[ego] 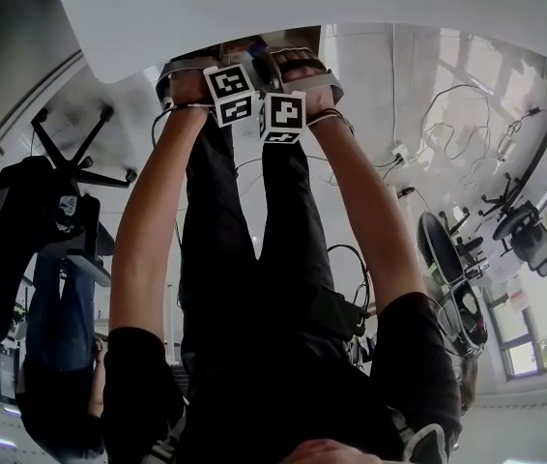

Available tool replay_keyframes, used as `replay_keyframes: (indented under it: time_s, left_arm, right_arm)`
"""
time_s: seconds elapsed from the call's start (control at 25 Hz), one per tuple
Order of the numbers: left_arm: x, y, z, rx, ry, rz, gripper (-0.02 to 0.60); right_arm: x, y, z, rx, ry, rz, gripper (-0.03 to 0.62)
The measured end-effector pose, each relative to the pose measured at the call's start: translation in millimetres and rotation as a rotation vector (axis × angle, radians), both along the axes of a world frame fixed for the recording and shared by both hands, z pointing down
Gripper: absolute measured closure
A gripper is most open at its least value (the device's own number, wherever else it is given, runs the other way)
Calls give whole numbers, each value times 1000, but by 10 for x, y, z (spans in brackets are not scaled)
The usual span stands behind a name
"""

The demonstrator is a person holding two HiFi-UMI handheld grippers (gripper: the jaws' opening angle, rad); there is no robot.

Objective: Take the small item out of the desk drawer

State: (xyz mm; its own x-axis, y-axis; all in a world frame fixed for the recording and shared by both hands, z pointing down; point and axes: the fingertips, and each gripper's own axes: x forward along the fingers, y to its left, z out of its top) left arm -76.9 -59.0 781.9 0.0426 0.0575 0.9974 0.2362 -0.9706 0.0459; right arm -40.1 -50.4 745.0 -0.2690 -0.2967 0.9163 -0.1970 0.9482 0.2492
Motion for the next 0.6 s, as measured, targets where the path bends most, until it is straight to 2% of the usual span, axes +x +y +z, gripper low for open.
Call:
replay_keyframes:
  time_s: [0.12, 0.32, 0.48, 0.6]
  left_arm:
    - [11, -7, 12, 6, 9, 1, 488]
    - [61, -74, -111, 33, 45, -43, 509]
    - [50, -55, -281, 55, 35, -41, 512]
    - [47, -6, -555, 108, 46, -82, 512]
  right_arm:
    - [10, -6, 4, -2, -1, 9, 510]
    - [110, -14, -103, -12, -10, 68, 493]
    - [209, -2, -354, 6, -36, 136, 490]
    - [276, 48, -719, 41, -77, 191, 490]
